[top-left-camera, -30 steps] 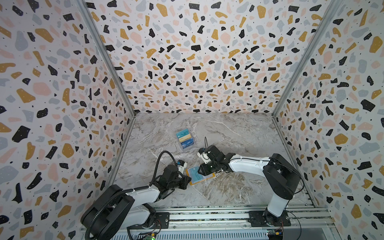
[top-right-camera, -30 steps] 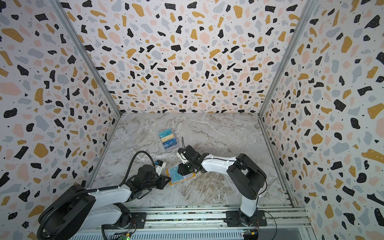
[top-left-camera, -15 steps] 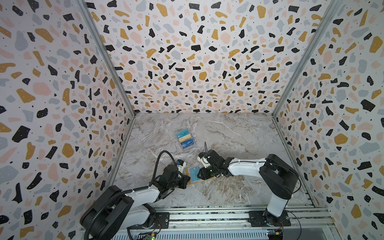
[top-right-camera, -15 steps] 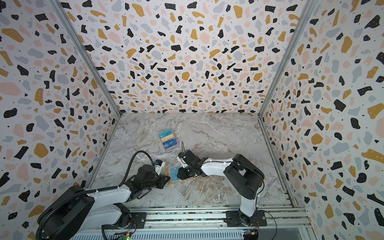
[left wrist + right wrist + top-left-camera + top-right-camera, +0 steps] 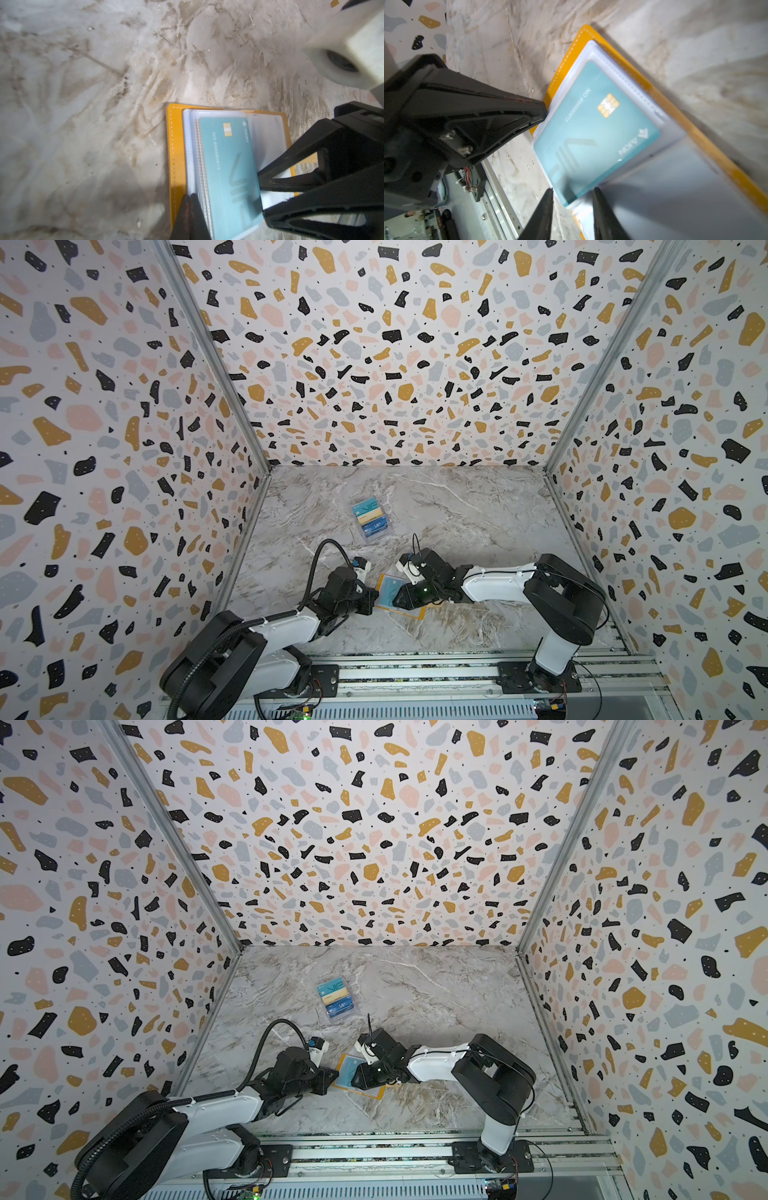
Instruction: Take the credit cards out of the card holder
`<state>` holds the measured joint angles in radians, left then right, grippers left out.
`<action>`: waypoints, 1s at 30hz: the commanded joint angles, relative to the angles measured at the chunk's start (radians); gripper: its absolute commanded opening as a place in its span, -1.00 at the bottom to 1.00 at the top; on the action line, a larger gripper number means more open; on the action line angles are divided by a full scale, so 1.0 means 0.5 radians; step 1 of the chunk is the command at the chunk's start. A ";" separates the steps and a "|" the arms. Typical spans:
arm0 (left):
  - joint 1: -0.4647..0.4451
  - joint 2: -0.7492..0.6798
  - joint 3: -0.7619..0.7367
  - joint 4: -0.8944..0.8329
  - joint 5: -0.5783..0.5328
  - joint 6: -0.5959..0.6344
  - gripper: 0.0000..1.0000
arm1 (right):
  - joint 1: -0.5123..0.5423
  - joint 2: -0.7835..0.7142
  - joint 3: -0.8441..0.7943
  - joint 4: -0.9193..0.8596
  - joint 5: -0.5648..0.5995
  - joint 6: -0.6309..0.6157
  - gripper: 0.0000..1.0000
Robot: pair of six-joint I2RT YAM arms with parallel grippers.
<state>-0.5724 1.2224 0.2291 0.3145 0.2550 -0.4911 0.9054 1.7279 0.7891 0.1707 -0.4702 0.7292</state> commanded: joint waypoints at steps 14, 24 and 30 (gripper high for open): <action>-0.001 -0.019 0.205 -0.189 -0.054 0.073 -1.00 | -0.163 -0.086 -0.237 0.575 -0.172 0.485 -0.34; 0.000 0.137 0.217 -0.141 0.005 0.094 -1.00 | -0.162 -0.026 -0.228 0.585 -0.186 0.512 -0.34; -0.001 0.108 0.165 -0.141 0.039 0.083 -1.00 | -0.157 0.012 -0.221 0.578 -0.207 0.510 -0.34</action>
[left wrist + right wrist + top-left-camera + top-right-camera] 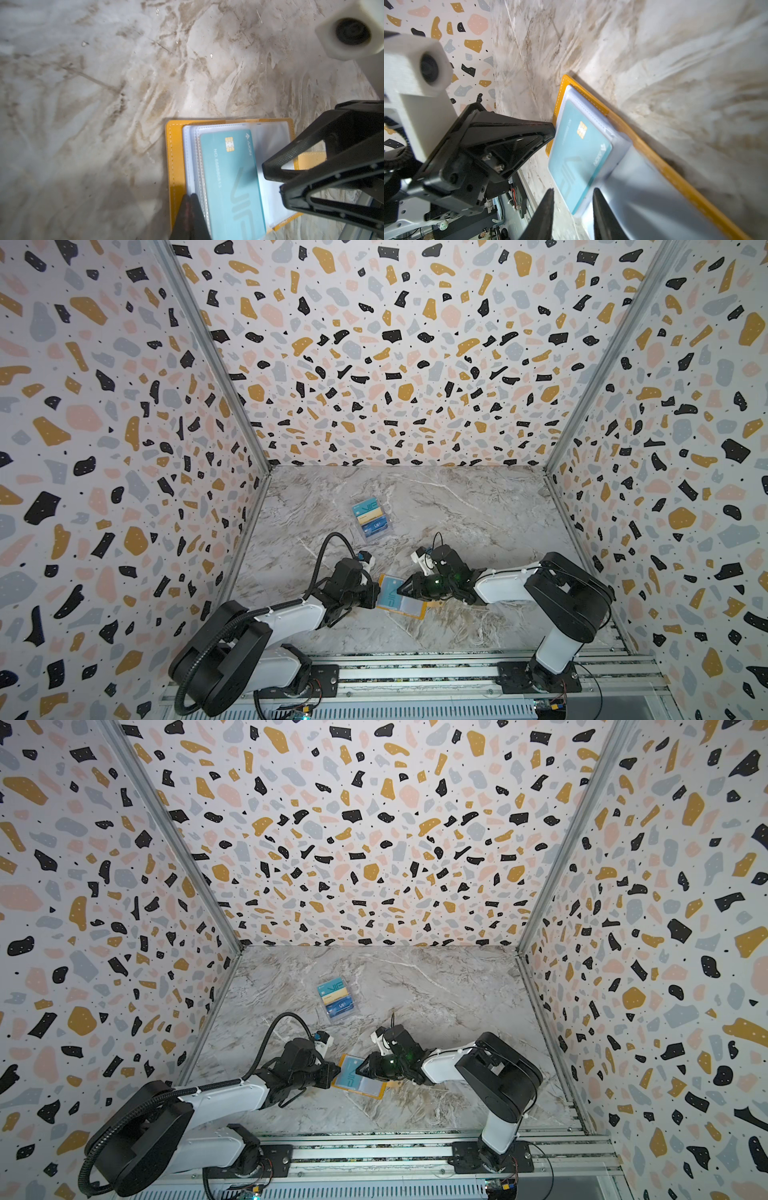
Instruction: Take the credit cards out of the card holder
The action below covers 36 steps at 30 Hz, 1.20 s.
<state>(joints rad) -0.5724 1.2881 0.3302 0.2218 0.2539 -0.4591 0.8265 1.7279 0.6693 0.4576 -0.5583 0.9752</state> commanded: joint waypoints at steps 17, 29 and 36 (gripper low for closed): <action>0.001 -0.021 -0.107 0.145 0.069 -0.015 -1.00 | 0.012 0.091 0.025 0.162 -0.126 0.066 -0.40; -0.003 -0.063 -0.190 0.197 0.101 -0.065 -1.00 | 0.013 0.123 -0.013 0.364 -0.198 0.157 -0.41; -0.003 -0.068 -0.203 0.210 0.105 -0.074 -1.00 | 0.013 0.127 -0.013 0.444 -0.242 0.172 -0.43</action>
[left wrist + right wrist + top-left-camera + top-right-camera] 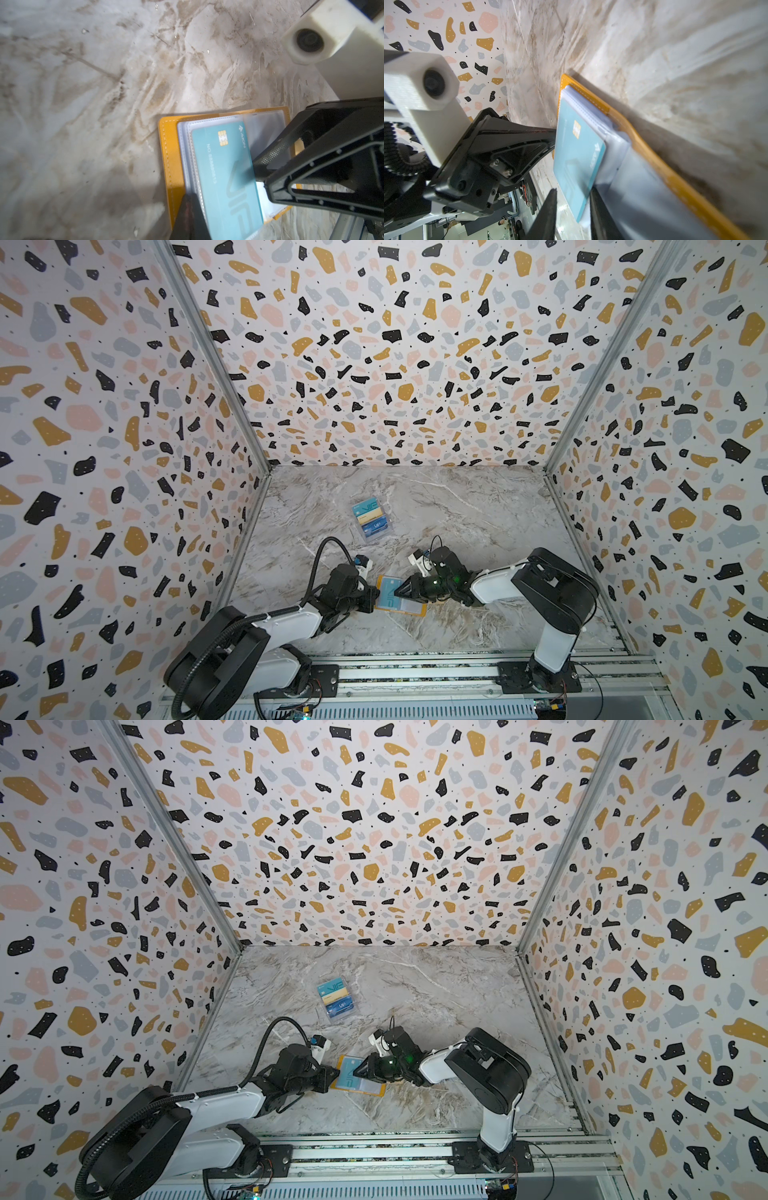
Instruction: Take the credit cards out of the card holder
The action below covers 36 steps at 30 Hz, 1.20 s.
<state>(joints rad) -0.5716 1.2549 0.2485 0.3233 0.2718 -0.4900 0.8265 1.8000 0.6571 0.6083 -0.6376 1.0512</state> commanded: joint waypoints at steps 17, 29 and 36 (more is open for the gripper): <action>-0.004 0.050 -0.046 0.056 0.072 -0.022 -1.00 | 0.059 -0.027 0.063 0.197 -0.187 -0.085 -0.45; -0.004 0.055 -0.043 0.050 0.063 -0.026 -1.00 | 0.028 -0.157 0.096 -0.058 -0.253 -0.262 -0.36; -0.004 0.061 -0.031 0.053 0.068 -0.026 -1.00 | 0.028 -0.118 0.124 0.037 -0.275 -0.195 -0.36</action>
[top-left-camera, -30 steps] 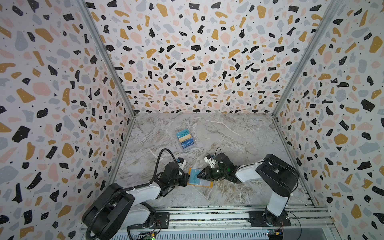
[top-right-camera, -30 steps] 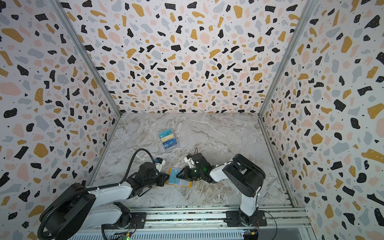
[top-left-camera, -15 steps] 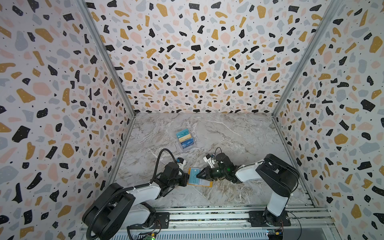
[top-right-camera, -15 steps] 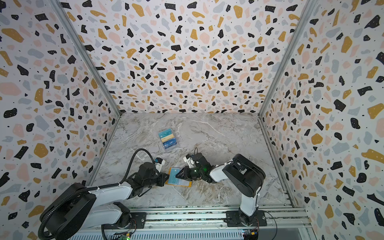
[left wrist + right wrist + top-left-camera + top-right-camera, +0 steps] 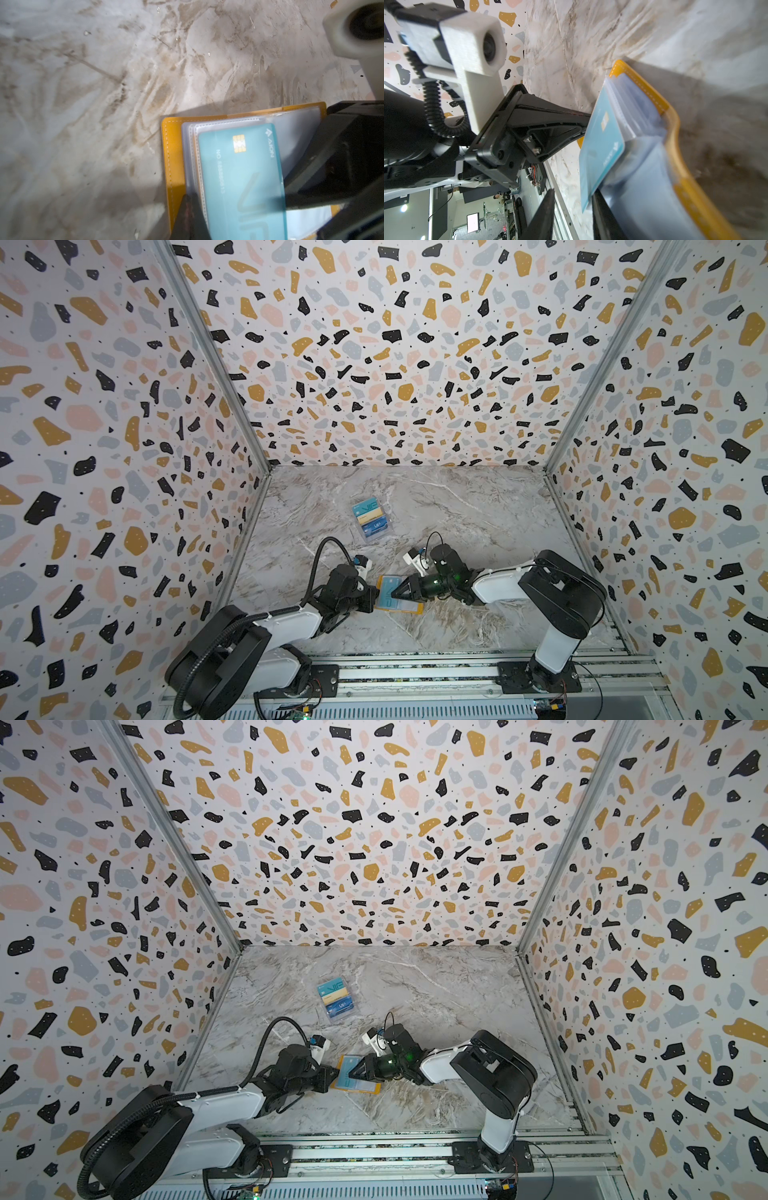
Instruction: Take the credit cards out of the card holder
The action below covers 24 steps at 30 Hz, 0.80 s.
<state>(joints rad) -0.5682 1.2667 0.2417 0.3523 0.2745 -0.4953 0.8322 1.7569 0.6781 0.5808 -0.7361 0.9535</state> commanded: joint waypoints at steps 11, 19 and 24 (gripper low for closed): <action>-0.011 0.040 -0.016 -0.005 0.064 -0.013 -1.00 | 0.044 0.117 0.189 0.092 -0.054 0.062 -0.37; -0.011 0.053 -0.005 -0.005 0.066 -0.011 -1.00 | 0.058 0.188 0.278 -0.059 0.010 0.021 -0.37; -0.011 0.060 -0.008 0.001 0.063 -0.010 -1.00 | 0.079 0.205 0.361 -0.204 0.055 -0.087 -0.39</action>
<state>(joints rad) -0.5629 1.2716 0.2417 0.3622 0.2565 -0.4950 0.8375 1.8484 0.8108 0.4923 -0.7124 0.9573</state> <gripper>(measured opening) 0.046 0.308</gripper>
